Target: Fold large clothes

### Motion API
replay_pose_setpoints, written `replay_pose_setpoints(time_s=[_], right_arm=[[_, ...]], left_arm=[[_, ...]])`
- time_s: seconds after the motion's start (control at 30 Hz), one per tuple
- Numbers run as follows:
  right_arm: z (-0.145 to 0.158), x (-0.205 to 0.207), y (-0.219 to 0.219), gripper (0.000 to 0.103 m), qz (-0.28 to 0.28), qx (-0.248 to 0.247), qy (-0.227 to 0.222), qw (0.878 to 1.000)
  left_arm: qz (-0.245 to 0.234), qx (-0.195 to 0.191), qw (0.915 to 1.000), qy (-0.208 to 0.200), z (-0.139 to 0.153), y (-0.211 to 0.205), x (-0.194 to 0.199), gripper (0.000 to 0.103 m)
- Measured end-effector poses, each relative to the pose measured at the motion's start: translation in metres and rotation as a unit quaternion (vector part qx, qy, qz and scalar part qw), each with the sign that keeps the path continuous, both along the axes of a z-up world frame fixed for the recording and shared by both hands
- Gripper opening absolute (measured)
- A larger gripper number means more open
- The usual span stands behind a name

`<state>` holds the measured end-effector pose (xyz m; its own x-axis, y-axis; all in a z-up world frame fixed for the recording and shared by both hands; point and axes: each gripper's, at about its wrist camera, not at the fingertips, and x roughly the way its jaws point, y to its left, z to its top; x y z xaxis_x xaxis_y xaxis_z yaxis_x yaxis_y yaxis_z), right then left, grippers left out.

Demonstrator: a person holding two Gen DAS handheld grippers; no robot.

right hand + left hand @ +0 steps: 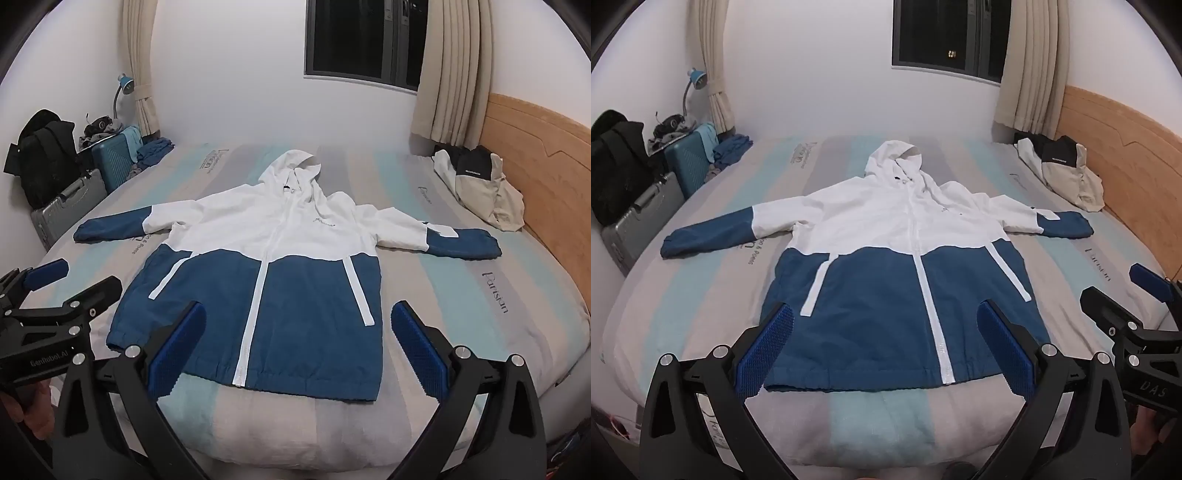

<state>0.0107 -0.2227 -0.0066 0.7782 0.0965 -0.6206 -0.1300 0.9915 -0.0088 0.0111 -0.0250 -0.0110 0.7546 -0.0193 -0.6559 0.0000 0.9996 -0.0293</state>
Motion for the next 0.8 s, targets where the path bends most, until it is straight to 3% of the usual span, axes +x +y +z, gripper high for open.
replay_pose_setpoints(time_s=[0.8], right_arm=[[-0.001, -0.013, 0.011, 0.096, 0.006, 0.0, -0.007, 1.0]], left_arm=[[-0.009, -0.033, 0.9994, -0.008, 0.002, 0.0, -0.008, 0.097]])
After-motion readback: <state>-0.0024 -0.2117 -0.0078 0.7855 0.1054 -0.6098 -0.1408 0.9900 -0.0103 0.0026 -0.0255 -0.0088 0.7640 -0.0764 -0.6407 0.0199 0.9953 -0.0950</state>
